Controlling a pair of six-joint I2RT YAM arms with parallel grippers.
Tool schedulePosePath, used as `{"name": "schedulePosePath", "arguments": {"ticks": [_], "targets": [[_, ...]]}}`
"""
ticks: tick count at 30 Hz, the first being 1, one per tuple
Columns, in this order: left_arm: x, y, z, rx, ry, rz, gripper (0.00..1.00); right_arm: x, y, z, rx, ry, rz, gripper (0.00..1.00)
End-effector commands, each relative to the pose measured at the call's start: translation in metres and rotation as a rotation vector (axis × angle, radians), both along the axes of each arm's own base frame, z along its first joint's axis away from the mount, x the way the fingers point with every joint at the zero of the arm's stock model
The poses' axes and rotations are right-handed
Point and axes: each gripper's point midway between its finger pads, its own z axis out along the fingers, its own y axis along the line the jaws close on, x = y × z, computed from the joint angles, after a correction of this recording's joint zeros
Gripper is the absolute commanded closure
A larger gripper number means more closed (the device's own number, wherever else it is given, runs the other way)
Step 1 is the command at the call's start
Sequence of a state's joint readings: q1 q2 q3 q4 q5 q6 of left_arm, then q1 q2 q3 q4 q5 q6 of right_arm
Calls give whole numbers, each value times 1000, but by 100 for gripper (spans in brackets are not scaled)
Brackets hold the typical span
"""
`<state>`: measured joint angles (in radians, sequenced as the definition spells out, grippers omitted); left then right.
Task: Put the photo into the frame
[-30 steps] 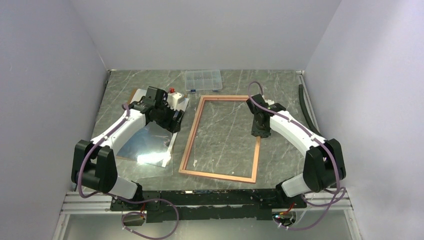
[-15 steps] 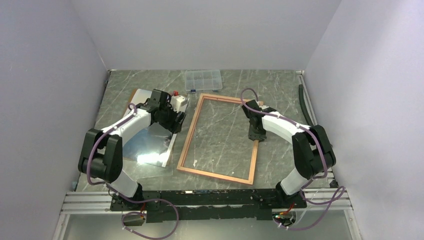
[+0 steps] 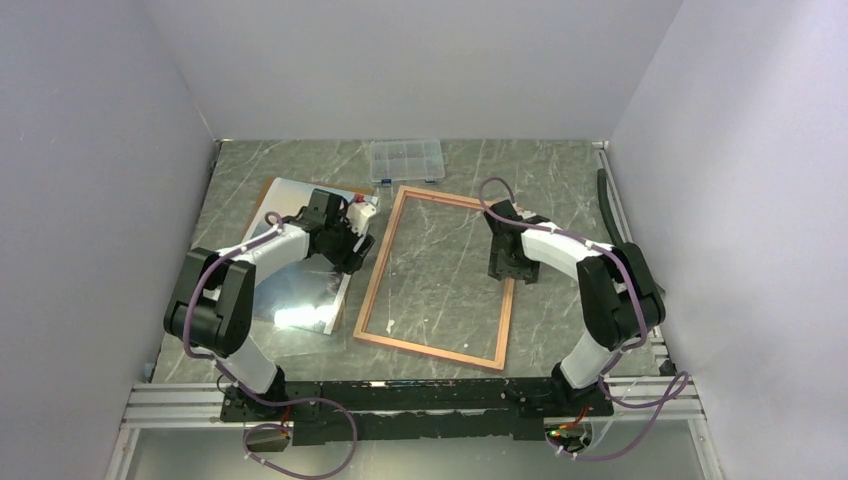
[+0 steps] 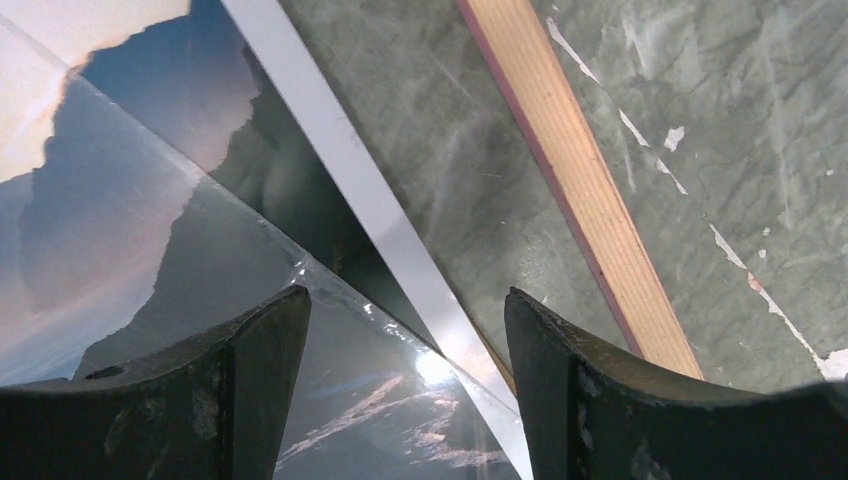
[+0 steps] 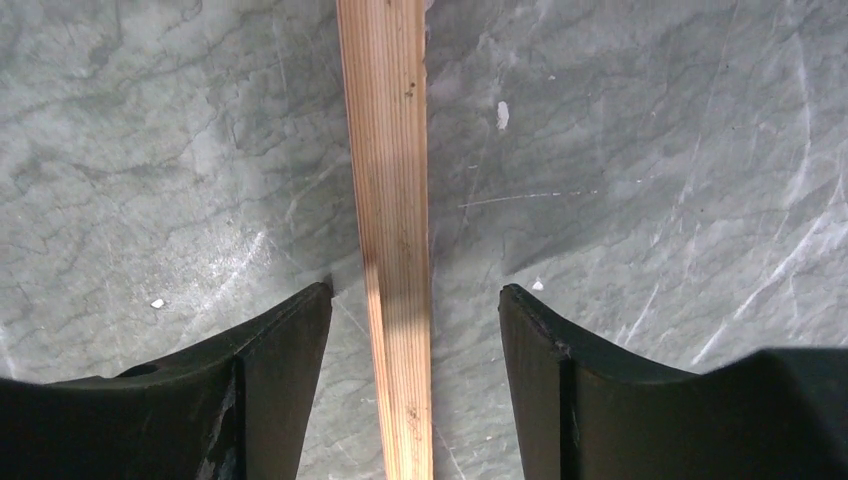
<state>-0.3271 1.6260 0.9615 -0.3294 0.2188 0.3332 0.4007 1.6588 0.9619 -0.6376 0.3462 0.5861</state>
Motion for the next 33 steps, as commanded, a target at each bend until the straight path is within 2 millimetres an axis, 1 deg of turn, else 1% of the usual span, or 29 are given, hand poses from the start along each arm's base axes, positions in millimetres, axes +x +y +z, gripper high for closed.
{"name": "schedulePosePath", "arguments": {"ticks": [1,5,7,9,13,18,21,22,24,26,29,30,31,32,33], "targets": [[-3,-11,-3,44,-63,-72,23,16,-3,-2,38,-20,-15,35],[-14,-24,-6,69,-76,-129,23,31,-10,-9,44,-1,-20,38],[-20,-26,-11,91,-70,-144,23,39,-9,-11,54,5,-2,39],[-26,-29,-16,108,-65,-161,23,50,-9,-10,56,1,16,39],[-44,-41,-20,97,-40,-209,22,69,-10,-7,55,7,23,41],[-60,-54,-16,82,-28,-251,22,84,-6,-5,89,-17,10,41],[-62,-62,-8,50,-21,-255,21,96,-5,-3,84,-33,11,41],[-62,-64,-6,41,-20,-254,21,102,-5,0,88,-46,8,42],[-57,-66,-3,40,-23,-246,21,107,-9,1,73,-45,-20,41],[-48,-65,-2,64,-45,-227,20,107,-15,7,52,-52,-55,39],[-30,-58,5,90,-70,-193,19,104,-27,24,7,-103,-114,33],[-24,-56,12,75,-61,-173,18,103,-31,33,-3,-130,-133,31],[-13,-52,27,34,-50,-143,16,103,-33,44,-8,-163,-150,29],[-7,-49,41,-8,-28,-123,15,103,-34,54,-2,-195,-163,28],[-6,-41,53,-43,16,-97,13,103,-33,66,8,-228,-174,26]]}}
